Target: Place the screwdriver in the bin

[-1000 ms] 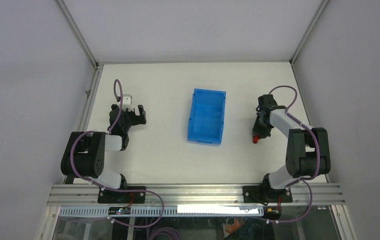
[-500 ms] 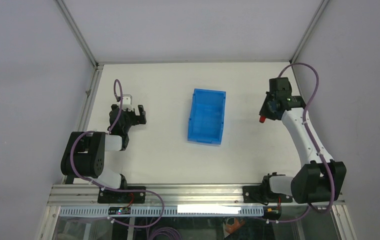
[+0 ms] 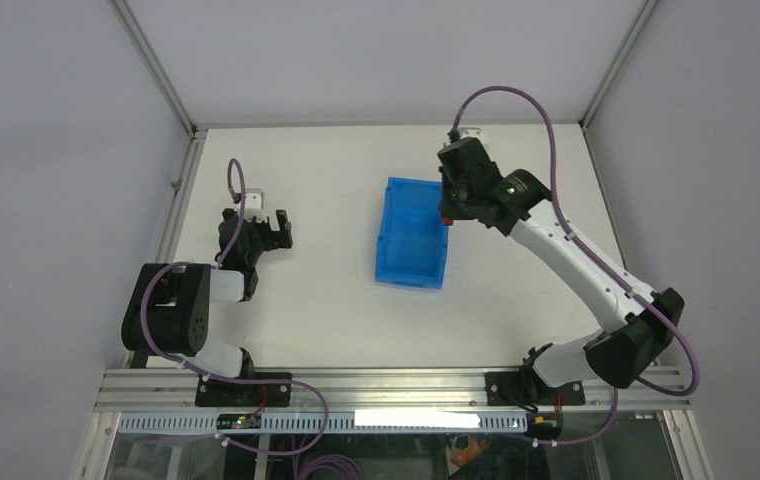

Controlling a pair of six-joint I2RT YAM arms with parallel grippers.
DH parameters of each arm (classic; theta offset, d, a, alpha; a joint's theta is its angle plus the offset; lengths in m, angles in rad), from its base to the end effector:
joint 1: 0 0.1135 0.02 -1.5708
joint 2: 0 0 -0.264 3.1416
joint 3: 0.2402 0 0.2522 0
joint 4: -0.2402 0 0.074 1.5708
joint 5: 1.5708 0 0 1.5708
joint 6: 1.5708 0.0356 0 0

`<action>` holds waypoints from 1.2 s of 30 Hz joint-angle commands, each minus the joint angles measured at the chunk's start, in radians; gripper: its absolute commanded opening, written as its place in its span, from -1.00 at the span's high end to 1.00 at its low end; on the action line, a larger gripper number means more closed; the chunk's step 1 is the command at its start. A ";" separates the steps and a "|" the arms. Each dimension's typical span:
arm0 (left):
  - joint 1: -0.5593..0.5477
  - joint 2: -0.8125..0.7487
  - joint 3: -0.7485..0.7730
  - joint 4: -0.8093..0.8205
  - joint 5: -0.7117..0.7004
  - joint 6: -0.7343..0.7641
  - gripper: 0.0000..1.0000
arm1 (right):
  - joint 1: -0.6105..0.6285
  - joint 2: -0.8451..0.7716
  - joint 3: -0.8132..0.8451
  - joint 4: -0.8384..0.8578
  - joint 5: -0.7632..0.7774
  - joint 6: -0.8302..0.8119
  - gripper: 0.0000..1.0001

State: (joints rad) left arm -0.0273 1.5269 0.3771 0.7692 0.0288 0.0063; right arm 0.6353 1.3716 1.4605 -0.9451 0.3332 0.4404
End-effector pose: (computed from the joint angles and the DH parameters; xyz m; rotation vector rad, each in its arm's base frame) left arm 0.2649 -0.0083 0.1375 0.0518 1.9508 -0.0420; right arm 0.2298 0.1550 0.3725 -0.0823 2.3671 0.1107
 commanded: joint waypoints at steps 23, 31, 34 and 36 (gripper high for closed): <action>-0.012 -0.020 0.005 0.036 0.007 -0.017 -0.98 | 0.124 0.513 -0.121 0.344 -0.022 0.165 0.85; -0.011 -0.020 0.005 0.036 0.008 -0.017 -0.98 | 0.124 0.531 -0.089 0.312 0.008 0.159 0.43; -0.011 -0.020 0.005 0.036 0.008 -0.017 -0.98 | 0.124 0.443 -0.057 0.263 0.069 0.140 0.21; -0.010 -0.019 0.005 0.036 0.008 -0.017 -0.98 | 0.124 0.377 -0.027 0.231 0.128 0.117 0.05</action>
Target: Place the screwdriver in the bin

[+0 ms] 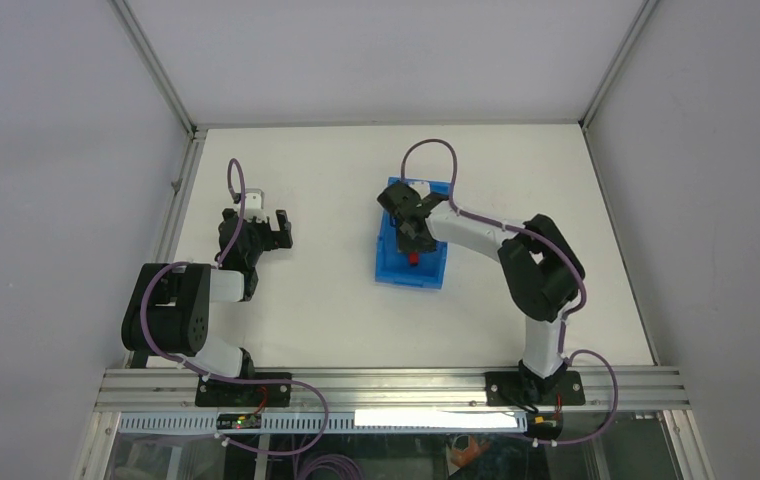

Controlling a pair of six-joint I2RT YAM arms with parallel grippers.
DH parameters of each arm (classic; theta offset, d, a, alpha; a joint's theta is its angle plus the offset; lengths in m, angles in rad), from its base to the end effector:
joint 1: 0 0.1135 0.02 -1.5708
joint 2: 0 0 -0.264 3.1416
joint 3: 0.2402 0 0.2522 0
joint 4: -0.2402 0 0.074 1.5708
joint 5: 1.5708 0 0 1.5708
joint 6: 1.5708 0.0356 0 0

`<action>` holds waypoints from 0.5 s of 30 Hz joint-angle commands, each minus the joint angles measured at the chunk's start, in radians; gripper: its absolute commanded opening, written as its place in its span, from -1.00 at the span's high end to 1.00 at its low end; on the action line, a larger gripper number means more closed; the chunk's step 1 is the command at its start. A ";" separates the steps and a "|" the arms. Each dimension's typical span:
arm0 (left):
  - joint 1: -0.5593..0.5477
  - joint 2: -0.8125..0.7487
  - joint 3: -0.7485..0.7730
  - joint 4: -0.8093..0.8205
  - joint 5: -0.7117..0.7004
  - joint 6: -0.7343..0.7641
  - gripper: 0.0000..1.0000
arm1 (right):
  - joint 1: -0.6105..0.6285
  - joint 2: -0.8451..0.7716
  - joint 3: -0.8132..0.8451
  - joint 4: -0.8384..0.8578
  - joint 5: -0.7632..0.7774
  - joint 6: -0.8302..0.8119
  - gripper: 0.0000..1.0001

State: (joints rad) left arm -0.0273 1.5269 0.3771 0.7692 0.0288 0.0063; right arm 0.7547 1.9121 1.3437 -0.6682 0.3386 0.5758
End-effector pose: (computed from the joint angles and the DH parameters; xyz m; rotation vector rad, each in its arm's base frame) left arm 0.2649 -0.0083 0.1375 0.0518 1.9508 -0.0420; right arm 0.2867 0.2533 0.1794 -0.1619 2.6681 -0.0812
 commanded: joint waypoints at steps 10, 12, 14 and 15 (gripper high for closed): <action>-0.010 -0.019 0.005 0.036 0.008 -0.018 -0.98 | -0.045 -0.474 0.116 -0.021 0.186 -0.253 -0.86; -0.011 -0.019 0.005 0.036 0.007 -0.017 -0.98 | -0.103 -0.524 0.097 -0.038 0.153 -0.297 -0.97; -0.011 -0.020 0.005 0.036 0.008 -0.017 -0.98 | -0.180 -0.574 0.076 -0.061 0.144 -0.331 -0.98; -0.011 -0.019 0.005 0.036 0.007 -0.017 -0.98 | -0.229 -0.597 0.066 -0.076 0.132 -0.351 -0.98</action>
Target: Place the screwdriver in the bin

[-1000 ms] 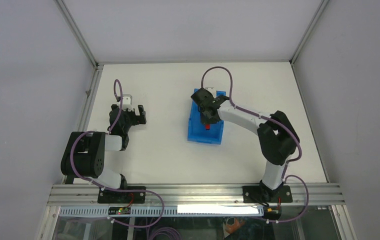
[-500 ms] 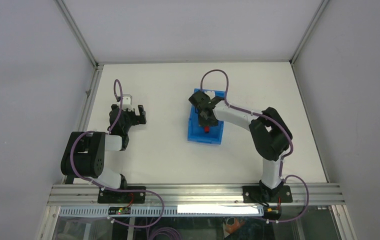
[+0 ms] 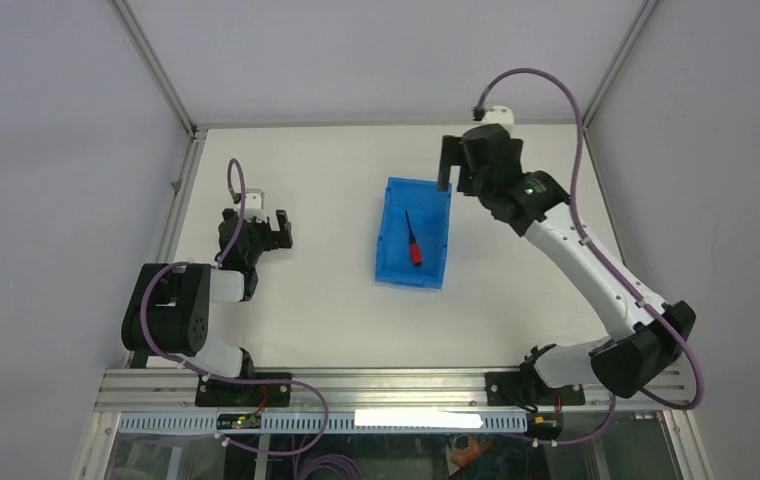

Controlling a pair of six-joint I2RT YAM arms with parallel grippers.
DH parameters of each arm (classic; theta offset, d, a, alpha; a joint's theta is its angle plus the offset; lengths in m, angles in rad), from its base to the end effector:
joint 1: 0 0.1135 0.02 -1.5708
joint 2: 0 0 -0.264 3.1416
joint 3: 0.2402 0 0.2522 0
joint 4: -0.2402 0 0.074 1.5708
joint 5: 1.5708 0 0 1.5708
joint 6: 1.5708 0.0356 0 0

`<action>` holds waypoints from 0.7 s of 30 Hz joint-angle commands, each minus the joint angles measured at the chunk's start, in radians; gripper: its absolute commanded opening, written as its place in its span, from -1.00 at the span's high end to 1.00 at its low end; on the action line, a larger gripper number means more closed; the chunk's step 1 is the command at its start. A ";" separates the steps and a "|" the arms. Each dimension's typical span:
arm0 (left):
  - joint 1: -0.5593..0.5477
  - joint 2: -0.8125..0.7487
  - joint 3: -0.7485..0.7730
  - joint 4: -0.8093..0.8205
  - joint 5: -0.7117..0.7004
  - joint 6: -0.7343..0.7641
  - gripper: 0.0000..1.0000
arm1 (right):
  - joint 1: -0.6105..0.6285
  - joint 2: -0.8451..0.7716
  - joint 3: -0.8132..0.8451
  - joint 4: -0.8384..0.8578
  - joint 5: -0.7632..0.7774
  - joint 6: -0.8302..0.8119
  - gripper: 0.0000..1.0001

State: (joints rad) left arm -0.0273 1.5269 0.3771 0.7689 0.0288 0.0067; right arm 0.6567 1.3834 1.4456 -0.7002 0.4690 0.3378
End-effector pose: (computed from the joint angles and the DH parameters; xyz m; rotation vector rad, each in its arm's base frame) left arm 0.2649 -0.0083 0.1375 0.0522 1.9511 -0.0417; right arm 0.2447 0.1683 0.3850 -0.0847 2.1299 0.0639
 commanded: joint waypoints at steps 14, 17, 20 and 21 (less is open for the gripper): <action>-0.011 -0.020 0.005 0.036 0.008 -0.017 -0.98 | -0.648 -0.105 -0.039 -0.150 -0.215 -0.152 -0.98; -0.012 -0.019 0.005 0.036 0.007 -0.018 -0.98 | -0.649 -0.120 -0.113 -0.106 -0.230 -0.142 -0.99; -0.011 -0.020 0.005 0.036 0.007 -0.017 -0.98 | -0.654 -0.164 -0.203 -0.017 -0.265 -0.151 -0.98; -0.011 -0.020 0.005 0.036 0.007 -0.017 -0.98 | -0.654 -0.174 -0.209 -0.020 -0.271 -0.141 -0.98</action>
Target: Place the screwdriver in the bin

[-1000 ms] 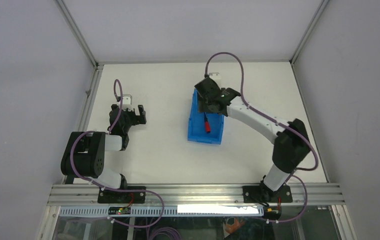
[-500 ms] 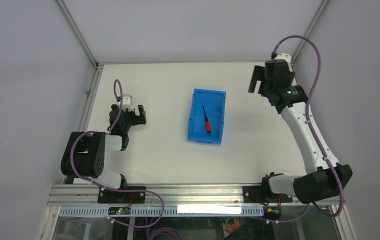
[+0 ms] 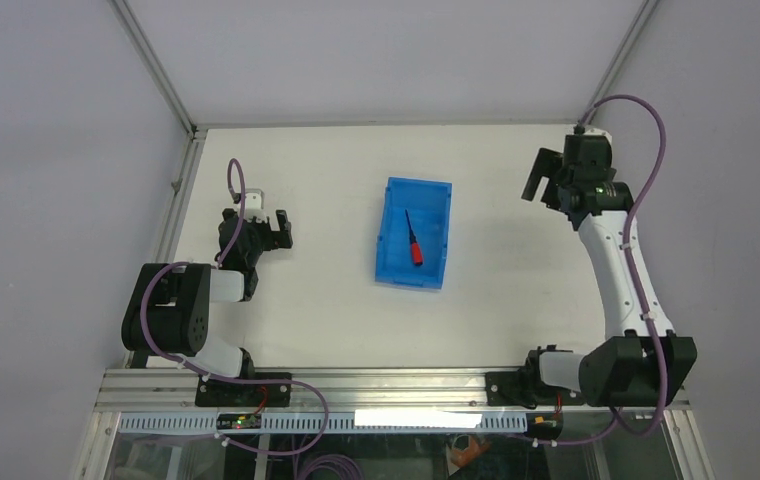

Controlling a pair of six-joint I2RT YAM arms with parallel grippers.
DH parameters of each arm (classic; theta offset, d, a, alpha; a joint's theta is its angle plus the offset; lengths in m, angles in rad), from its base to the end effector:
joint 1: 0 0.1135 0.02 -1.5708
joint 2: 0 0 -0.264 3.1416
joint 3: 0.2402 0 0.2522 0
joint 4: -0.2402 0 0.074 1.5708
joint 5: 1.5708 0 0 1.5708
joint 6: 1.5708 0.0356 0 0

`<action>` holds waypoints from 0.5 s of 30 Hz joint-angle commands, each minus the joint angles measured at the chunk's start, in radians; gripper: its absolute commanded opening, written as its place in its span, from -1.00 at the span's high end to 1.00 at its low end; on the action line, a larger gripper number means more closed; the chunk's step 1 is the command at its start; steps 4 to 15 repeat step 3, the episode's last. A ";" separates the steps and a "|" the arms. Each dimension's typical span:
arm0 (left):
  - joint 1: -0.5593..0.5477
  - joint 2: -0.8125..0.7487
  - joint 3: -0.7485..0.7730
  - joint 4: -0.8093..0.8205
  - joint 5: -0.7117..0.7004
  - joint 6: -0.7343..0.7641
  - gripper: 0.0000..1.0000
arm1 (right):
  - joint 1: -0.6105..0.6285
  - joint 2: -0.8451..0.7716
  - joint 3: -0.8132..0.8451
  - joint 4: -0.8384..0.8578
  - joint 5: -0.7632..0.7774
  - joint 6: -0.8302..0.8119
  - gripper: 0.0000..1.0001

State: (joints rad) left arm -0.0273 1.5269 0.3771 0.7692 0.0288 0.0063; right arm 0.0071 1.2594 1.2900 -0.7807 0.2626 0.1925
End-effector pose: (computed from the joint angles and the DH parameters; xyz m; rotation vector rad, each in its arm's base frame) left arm 0.2649 -0.0083 0.1375 0.0518 1.9508 -0.0420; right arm 0.2615 -0.0074 0.3584 0.3436 2.2719 -0.2020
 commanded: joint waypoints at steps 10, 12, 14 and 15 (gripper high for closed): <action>-0.011 -0.020 0.005 0.036 0.008 -0.017 -0.98 | -0.004 -0.079 -0.064 0.059 -0.069 0.023 -0.99; -0.011 -0.020 0.005 0.036 0.008 -0.017 -0.98 | -0.004 -0.079 -0.064 0.059 -0.069 0.023 -0.99; -0.011 -0.020 0.005 0.036 0.008 -0.017 -0.98 | -0.004 -0.079 -0.064 0.059 -0.069 0.023 -0.99; -0.011 -0.020 0.005 0.036 0.008 -0.017 -0.98 | -0.004 -0.079 -0.064 0.059 -0.069 0.023 -0.99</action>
